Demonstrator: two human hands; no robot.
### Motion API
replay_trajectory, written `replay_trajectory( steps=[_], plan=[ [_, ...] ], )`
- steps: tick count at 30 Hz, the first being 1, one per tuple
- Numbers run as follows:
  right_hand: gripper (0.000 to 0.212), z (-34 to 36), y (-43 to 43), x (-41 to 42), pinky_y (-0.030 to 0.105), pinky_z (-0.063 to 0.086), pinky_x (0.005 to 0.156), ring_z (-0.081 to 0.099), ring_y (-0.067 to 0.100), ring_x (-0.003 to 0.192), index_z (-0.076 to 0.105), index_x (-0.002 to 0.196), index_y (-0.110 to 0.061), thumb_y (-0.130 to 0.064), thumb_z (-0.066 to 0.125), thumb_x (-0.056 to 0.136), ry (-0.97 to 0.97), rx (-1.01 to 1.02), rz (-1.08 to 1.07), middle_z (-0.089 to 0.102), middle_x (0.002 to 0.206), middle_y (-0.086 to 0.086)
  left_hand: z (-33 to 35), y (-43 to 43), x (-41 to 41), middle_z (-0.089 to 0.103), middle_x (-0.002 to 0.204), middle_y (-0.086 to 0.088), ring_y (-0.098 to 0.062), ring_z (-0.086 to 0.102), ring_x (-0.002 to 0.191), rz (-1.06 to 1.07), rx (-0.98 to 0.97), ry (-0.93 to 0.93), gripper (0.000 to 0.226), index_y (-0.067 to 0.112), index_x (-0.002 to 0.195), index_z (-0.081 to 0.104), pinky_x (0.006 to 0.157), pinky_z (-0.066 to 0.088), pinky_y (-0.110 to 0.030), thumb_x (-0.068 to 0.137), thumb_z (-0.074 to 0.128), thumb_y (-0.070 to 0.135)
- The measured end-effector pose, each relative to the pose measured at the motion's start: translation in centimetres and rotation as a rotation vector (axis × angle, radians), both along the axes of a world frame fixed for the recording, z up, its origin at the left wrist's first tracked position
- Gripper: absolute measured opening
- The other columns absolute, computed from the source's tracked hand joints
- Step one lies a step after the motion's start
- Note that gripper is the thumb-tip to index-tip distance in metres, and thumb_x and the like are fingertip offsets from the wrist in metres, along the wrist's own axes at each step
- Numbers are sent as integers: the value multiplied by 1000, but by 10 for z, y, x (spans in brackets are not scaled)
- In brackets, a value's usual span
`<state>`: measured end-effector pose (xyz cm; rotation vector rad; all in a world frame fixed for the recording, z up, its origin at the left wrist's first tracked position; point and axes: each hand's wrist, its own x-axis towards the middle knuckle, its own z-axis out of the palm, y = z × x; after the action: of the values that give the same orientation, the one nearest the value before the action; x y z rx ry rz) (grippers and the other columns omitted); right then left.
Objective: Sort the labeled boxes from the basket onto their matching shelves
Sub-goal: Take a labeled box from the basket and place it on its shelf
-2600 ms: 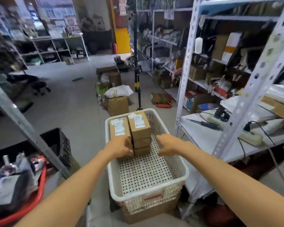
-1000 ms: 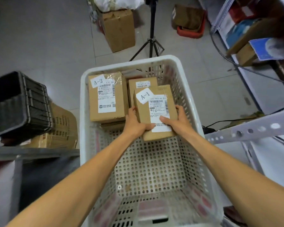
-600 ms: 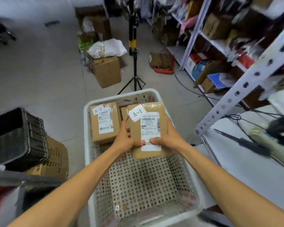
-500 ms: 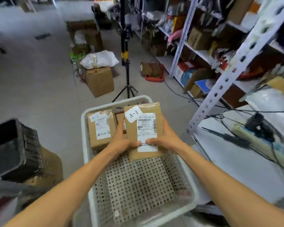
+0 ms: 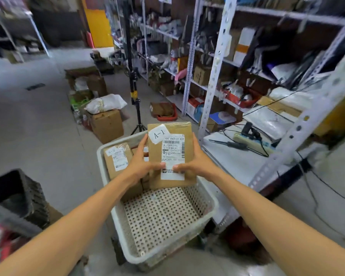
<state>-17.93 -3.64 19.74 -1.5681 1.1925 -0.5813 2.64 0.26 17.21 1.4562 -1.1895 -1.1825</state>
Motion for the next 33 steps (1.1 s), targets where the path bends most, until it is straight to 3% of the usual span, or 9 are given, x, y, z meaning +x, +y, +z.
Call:
replay_trajectory(
  steps=[2, 6, 11, 15, 20, 24, 27, 30, 33],
  plan=[
    [137, 3, 25, -17, 40, 32, 113, 39, 10, 131, -10, 152, -32, -11, 90, 61, -14, 10, -11, 34, 152, -4, 3, 23, -14, 46, 113, 31, 8, 51, 102, 0, -11, -8, 116, 45, 146, 16, 69, 48, -12, 63, 87, 8],
    [131, 2, 77, -59, 42, 37, 110, 45, 13, 130, 2, 154, -30, -10, 90, 60, -37, -55, -11, 44, 146, -5, 1, 74, -52, 52, 118, 20, 6, 62, 95, -60, -12, 27, 116, 50, 145, 12, 65, 51, -10, 65, 85, 8],
    [126, -12, 136, -106, 29, 39, 104, 47, 8, 122, -1, 152, -35, -13, 88, 65, -32, -54, -17, 49, 132, -13, -7, 126, -96, 53, 128, 9, -7, 55, 112, -99, 25, -17, 119, 46, 148, 7, 78, 49, -18, 65, 86, 14],
    [123, -29, 168, -143, 7, 44, 83, 55, -10, 105, 5, 151, -35, -12, 88, 64, -38, -32, -78, 55, 119, -24, -14, 150, -133, 48, 119, 20, 9, 49, 98, -130, 24, -49, 117, 39, 150, 9, 64, 48, -8, 67, 85, 8],
    [127, -36, 200, -201, 38, 40, 107, 51, 13, 125, -1, 152, -36, -22, 89, 63, 31, -22, -186, 53, 137, -10, -22, 160, -188, 52, 122, 11, 0, 55, 102, -231, 52, -22, 115, 39, 149, 14, 63, 54, -16, 66, 85, 5],
    [132, -34, 215, -253, 40, 38, 109, 47, 13, 126, -7, 150, -42, -28, 89, 60, 71, -31, -349, 50, 138, -13, -16, 145, -244, 53, 107, 11, 0, 58, 93, -351, 68, -62, 116, 43, 149, 11, 59, 55, -19, 66, 86, 10],
    [134, -30, 225, -293, 42, 37, 110, 46, 13, 127, -8, 150, -42, -31, 89, 59, 74, -41, -492, 47, 141, -12, -5, 127, -290, 53, 112, 5, -17, 57, 105, -485, 43, -96, 117, 47, 148, 10, 80, 56, -37, 66, 86, 13],
    [134, -23, 240, -334, 40, 37, 110, 46, 12, 126, -9, 150, -44, -31, 89, 59, 72, -62, -641, 47, 136, -16, 5, 111, -343, 50, 127, 5, -6, 53, 107, -643, -39, -106, 117, 44, 148, 12, 80, 53, -28, 64, 88, 15],
    [134, -7, 258, -374, 41, 42, 106, 50, 13, 123, -7, 149, -47, -26, 90, 58, 58, -86, -818, 52, 132, -14, 17, 98, -400, 51, 135, 2, -17, 52, 122, -802, -66, -48, 120, 36, 149, 16, 99, 48, -41, 57, 90, 17]
  ],
)
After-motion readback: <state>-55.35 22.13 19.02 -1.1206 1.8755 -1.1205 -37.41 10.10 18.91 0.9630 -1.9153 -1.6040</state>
